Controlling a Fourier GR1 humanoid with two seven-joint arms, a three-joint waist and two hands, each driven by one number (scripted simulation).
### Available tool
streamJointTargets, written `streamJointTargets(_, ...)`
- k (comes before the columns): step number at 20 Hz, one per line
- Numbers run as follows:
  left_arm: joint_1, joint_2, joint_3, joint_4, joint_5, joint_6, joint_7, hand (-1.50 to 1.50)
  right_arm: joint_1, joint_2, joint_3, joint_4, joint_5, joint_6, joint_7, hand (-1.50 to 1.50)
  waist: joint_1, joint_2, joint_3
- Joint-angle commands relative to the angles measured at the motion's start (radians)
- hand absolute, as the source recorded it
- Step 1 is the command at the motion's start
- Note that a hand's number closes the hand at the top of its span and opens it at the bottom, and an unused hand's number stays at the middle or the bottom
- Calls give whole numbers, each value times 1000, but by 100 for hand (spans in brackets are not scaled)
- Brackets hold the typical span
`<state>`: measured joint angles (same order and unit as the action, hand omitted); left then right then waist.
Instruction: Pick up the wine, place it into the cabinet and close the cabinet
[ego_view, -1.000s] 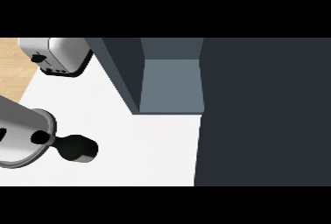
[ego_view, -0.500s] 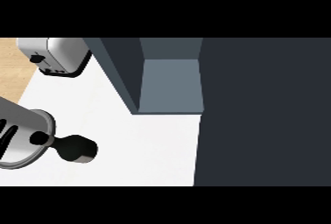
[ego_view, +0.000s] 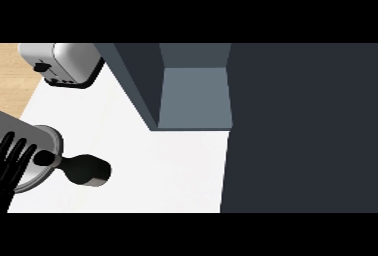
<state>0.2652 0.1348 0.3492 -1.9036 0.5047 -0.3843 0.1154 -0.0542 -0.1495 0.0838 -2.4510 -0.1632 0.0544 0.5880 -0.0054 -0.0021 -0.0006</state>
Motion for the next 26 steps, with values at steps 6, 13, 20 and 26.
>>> streamJointTargets(6,-58,21,53,186,-58,-52,-116,-150,70,4,-48,-148,-75,22,19,-150,1,1,1)
streamJointTargets(13,-78,10,28,277,-123,-79,-189,-150,87,-4,-65,-211,-107,33,83,-150,-3,-1,1)
streamJointTargets(20,-140,48,46,534,-163,-186,-359,-150,-73,7,-29,-151,-53,-30,159,-150,2,1,-1)
streamJointTargets(26,-182,4,-5,586,-254,-128,-402,-150,9,26,-10,-189,-33,1,115,-150,0,1,0)
